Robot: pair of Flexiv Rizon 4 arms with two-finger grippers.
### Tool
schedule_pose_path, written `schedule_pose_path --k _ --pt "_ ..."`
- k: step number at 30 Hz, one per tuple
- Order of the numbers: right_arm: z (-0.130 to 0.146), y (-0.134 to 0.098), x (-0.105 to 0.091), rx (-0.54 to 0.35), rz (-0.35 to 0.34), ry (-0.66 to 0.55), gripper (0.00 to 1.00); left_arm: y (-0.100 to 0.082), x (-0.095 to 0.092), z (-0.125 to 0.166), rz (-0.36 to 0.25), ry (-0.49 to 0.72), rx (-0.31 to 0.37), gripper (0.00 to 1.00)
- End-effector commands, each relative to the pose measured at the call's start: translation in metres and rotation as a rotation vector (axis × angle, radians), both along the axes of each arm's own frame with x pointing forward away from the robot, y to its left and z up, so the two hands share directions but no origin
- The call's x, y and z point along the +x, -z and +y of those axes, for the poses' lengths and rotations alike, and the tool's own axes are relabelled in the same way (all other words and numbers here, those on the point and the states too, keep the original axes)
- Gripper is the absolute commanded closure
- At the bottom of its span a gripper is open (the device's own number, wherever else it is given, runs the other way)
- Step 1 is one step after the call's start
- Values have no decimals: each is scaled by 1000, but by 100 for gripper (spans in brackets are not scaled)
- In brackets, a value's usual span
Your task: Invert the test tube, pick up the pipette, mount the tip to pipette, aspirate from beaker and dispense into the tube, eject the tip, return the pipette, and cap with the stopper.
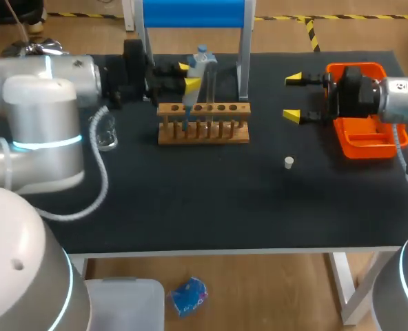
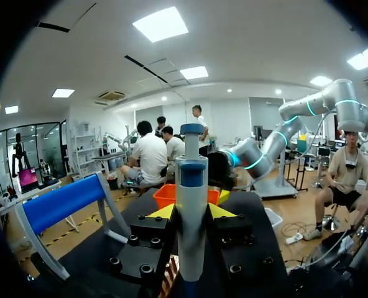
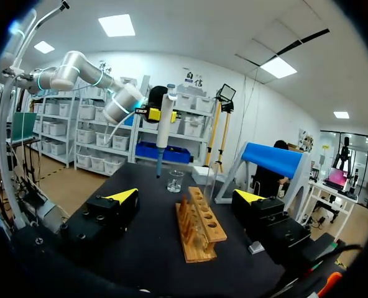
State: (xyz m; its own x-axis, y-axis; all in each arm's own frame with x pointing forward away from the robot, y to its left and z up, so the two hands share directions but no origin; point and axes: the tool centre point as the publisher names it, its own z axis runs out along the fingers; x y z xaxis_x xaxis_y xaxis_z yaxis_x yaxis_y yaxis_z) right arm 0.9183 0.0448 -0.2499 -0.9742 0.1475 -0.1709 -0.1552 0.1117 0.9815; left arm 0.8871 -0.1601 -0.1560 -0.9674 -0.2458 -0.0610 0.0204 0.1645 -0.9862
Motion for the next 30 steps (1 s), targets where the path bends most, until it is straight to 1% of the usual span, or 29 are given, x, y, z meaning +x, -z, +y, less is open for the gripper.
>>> schedule_pose_path --k 1,21,22,27,28,30 --pt "0 -1 0 -1 0 1 0 -5 -1 12 15 55 17 100" --pt "0 -1 0 -1 0 1 0 -5 -1 12 15 55 17 100" --pt "0 -1 0 -1 0 1 0 -5 5 18 15 39 11 100" --pt "0 -1 0 -1 0 1 0 -5 34 46 34 -45 35 100" --pt "0 -1 0 -1 0 1 0 -6 41 52 37 -62 32 100" --pt "0 -1 0 -1 0 1 0 -7 55 62 48 -107 49 100"
